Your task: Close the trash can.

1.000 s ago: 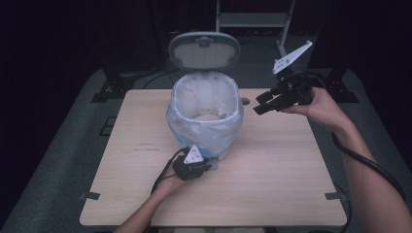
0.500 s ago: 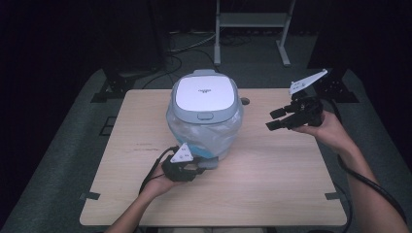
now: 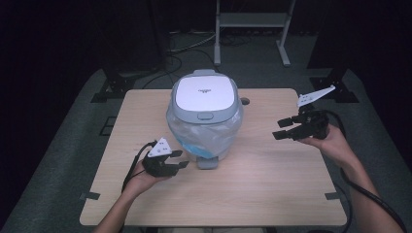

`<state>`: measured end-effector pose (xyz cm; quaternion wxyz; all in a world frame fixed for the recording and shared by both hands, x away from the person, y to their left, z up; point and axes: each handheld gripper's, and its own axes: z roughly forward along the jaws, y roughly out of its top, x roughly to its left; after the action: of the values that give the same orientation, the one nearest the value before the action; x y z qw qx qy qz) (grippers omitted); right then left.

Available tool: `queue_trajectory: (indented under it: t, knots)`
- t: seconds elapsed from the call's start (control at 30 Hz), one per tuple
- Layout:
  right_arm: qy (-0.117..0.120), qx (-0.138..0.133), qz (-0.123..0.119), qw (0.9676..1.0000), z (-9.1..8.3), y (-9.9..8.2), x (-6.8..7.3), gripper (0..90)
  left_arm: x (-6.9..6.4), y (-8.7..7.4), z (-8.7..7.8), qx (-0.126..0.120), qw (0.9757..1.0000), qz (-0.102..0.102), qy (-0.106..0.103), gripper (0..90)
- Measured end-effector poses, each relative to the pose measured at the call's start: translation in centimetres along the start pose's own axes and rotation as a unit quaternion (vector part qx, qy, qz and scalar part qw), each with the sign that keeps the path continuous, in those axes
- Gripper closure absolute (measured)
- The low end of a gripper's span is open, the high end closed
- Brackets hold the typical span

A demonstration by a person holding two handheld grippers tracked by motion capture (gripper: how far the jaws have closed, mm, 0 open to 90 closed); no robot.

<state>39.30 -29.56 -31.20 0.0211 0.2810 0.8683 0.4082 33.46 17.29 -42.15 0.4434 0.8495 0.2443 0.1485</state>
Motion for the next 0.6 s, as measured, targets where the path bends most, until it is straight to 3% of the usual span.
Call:
queue_trajectory:
  t: [0.6]
  knots:
    - [-0.009, -0.007, 0.023, 0.9997, 1.0, -3.8, -0.5, 29.2, 1.6, -1.9, -2.0, 0.001, 0.9991, -0.03, 0.028, 38.2]
